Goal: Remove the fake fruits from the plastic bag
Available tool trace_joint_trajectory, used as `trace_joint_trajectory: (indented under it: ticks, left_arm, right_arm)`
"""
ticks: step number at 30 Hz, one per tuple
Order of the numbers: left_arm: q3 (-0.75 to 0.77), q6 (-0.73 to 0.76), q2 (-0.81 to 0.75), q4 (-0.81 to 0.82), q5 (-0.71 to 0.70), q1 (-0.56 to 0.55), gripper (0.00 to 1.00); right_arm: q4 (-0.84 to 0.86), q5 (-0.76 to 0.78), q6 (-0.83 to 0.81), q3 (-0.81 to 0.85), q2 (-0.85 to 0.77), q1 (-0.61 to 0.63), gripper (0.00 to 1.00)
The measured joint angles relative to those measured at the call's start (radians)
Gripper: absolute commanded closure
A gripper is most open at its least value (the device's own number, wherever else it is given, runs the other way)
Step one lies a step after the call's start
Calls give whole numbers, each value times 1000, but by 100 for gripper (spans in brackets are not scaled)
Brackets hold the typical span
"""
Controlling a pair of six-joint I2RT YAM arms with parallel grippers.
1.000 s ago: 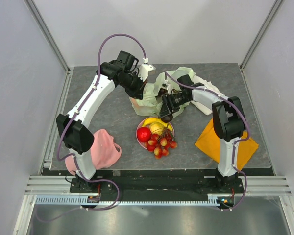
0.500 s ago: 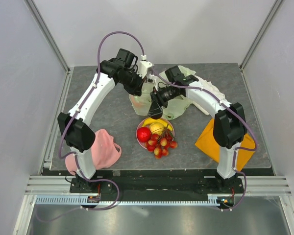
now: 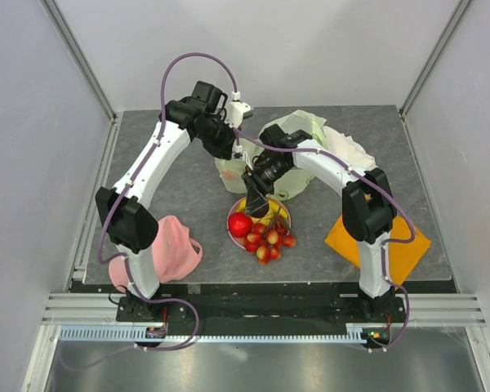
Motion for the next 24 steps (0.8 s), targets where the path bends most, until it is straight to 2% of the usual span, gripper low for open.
trace_joint_trajectory:
  ticks: [8,11,12,13,24]
  left_arm:
    - [-4,0,0,6,2,7,98]
    - [-4,0,0,11,4,4,98]
    - [-4,0,0,11,4,3,98]
    - [-4,0,0,12,4,3,99]
    - [-4,0,0,18,3,3,99]
  right_arm:
    - [-20,24,-21,-17,4,35,41]
    - [-17,36,-27,-37,4,55,32]
    - [-17,39,-28,-45,4,61,22]
    - [-16,41,-30,-52,4,66,2]
    - [-3,77,-35,-61,4,75,2]
